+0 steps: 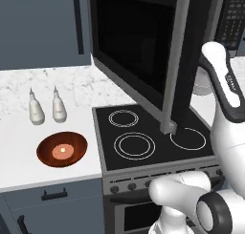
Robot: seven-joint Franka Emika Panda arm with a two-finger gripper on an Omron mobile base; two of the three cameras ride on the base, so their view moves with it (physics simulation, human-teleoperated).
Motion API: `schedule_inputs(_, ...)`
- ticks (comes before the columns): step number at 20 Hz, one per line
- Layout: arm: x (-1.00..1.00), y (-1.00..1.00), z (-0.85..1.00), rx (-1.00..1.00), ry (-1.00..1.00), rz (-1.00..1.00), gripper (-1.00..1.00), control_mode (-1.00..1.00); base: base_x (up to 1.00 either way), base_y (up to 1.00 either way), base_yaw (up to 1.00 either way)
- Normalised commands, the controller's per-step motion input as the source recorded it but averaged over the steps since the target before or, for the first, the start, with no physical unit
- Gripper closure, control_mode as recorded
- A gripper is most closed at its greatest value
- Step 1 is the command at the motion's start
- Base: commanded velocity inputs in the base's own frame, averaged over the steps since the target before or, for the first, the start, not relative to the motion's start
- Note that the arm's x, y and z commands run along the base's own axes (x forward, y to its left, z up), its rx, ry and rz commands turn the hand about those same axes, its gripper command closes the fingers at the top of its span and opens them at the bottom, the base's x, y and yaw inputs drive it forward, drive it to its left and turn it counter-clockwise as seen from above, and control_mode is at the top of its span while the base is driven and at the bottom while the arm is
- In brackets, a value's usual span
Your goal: Open the microwave, place the bowl with waffle inside the microwave, then close the microwave door and turn it on.
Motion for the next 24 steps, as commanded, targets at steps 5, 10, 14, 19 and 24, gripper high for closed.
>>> schedule_inputs(5,-0.21,0.59,0.08,0.01,0.10,-0.02,1.00,-1.00,0.00,0.00,0.00)
schedule_inputs(10,-0.74,-0.85,0.02,0.05,-0.06,-0.06,1.00,-1.00,0.00,0.00,0.00)
schedule_inputs(14,-0.86,-1.00,-0.05,0.00,-0.04,0.00,1.00,-1.00,0.00,0.00,0.00)
schedule_inputs(19,-0.07,-0.72,-0.57,-0.21,0.05,0.03,1.00,-1.00,0.00,0.00,0.00)
schedule_inputs(24,0.21,-0.30,-0.93,-0.18,-0.06,0.20,1.00,-1.00,0.00,0.00,0.00)
